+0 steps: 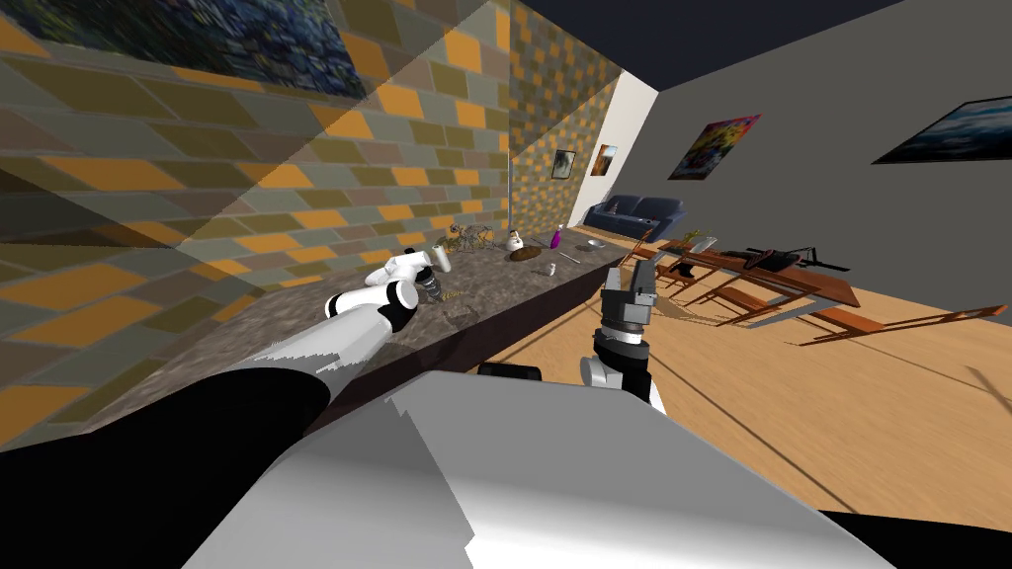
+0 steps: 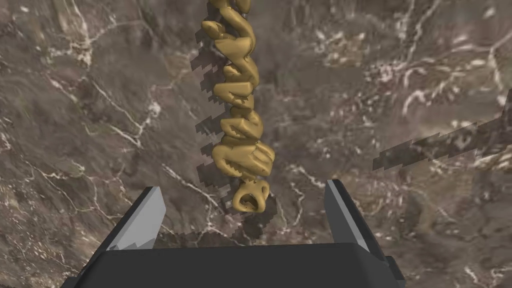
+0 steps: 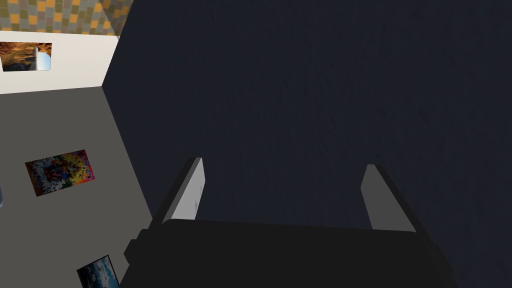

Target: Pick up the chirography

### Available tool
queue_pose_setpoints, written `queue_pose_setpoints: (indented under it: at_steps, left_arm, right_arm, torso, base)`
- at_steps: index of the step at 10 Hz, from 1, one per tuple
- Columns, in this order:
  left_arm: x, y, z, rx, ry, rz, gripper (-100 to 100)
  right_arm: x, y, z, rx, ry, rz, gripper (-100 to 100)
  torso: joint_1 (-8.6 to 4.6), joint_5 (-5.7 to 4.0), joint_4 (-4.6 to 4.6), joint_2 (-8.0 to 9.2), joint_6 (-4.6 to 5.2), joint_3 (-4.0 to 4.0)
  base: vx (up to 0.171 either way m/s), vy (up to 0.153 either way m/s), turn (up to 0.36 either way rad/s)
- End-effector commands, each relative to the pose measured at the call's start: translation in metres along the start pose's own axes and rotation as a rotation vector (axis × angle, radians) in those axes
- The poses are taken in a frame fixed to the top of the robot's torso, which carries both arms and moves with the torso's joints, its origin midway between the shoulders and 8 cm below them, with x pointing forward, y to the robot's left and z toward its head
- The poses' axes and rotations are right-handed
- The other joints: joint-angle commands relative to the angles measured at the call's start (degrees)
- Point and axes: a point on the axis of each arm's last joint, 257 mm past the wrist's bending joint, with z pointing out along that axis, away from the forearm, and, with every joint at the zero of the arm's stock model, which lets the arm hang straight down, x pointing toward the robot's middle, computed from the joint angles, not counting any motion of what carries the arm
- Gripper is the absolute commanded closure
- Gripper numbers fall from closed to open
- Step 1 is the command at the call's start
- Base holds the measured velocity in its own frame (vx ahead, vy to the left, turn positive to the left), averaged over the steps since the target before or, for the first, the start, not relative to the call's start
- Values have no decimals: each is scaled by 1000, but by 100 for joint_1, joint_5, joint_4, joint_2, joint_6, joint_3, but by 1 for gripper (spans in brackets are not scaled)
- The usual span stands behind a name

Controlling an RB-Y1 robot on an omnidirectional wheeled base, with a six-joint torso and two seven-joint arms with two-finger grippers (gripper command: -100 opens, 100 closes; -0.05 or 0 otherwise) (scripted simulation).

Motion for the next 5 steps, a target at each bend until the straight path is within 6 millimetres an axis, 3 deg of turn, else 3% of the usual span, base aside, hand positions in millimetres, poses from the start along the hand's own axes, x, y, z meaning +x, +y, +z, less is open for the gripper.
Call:
queue_pose_setpoints:
  at_steps: [1,3,4,5]
  left_arm:
    - [-1,10,3,-35,-7,8,-100]
    - [-2,11,3,-42,-9,10,-100]
    - [-2,12,3,-44,-9,11,0]
    - [-7,12,5,-43,-17,-33,-100]
  right_arm:
    - [0,0,0,0,0,0,0]
    - [0,0,0,0,0,0,0]
    - [0,0,0,0,0,0,0]
    - [0,0,0,0,0,0,0]
  torso:
    - [0,0,0,0,0,0]
    - [3,0,-4,-19,0,-11]
    - [7,2,-3,-11,-3,-7]
    - [8,2,0,1,-3,0]
  base:
    - [42,-24,-104]
    - [66,0,-51]
    - [7,0,2]
    - [-55,62,-258]
